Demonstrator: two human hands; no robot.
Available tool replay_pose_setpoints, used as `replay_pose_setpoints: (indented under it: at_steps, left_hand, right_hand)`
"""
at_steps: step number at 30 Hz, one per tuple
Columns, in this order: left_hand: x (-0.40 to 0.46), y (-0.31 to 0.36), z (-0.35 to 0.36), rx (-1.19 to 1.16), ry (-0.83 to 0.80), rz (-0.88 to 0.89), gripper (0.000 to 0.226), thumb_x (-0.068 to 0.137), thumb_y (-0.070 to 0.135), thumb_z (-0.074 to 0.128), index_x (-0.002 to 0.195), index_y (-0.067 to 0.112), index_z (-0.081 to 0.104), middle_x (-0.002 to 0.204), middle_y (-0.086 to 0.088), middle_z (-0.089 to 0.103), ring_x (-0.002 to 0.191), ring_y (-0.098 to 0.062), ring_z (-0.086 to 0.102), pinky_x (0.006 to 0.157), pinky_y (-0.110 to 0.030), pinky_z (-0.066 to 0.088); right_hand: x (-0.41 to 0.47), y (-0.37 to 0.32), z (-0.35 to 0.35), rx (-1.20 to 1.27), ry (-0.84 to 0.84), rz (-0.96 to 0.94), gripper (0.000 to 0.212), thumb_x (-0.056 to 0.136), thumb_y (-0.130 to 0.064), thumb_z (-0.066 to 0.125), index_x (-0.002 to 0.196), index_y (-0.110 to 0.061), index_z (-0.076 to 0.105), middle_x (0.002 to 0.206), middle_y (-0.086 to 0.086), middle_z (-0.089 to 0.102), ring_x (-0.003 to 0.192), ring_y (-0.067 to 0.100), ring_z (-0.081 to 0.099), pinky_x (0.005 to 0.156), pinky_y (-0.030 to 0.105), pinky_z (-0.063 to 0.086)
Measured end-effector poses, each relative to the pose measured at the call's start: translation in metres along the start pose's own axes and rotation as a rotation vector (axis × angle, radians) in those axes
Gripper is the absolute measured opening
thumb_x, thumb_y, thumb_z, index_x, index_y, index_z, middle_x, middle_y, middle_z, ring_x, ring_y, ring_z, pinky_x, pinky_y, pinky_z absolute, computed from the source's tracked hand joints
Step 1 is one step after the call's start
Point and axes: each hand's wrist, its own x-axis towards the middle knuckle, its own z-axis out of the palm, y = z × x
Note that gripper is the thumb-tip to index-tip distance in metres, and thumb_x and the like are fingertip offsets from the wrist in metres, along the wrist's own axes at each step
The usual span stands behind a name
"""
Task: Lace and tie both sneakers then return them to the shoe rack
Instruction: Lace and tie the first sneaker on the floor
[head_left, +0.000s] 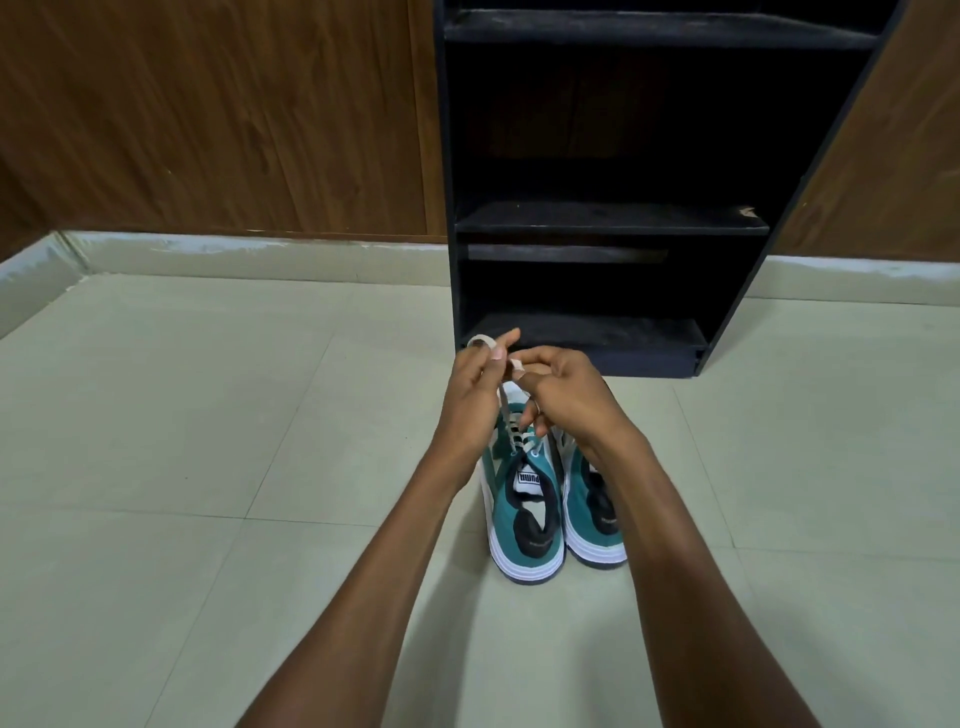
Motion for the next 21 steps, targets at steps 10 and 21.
replay_pose_setpoints:
  at_steps: [10, 21]
  left_hand:
    - [0.017, -0.008, -0.02, 0.157, -0.066, 0.208, 0.025, 0.089, 0.016, 0.073, 0.112, 0.026, 0.075, 0.088, -0.016, 0.059, 0.08, -0.017, 0.065, 0.071, -0.024, 0.053]
    - [0.006, -0.019, -0.032, 0.751, -0.046, 0.604, 0.027, 0.087, 0.023, 0.073, 0.113, 0.018, 0.077, 0.078, -0.004, 0.052, 0.066, -0.013, 0.046, 0.056, -0.023, 0.038]
  right_hand:
    - [-0.011, -0.01, -0.009, 0.234, -0.039, 0.065, 0.027, 0.095, -0.032, 0.061, 0.094, -0.01, 0.076, 0.081, 0.006, 0.075, 0.046, 0.016, 0.053, 0.042, 0.025, 0.038]
    - [0.0, 0.007, 0.0, 0.187, 0.211, 0.167, 0.027, 0.107, -0.027, 0.045, 0.097, -0.006, 0.058, 0.09, 0.011, 0.073, 0.028, 0.011, 0.044, 0.035, 0.021, 0.038]
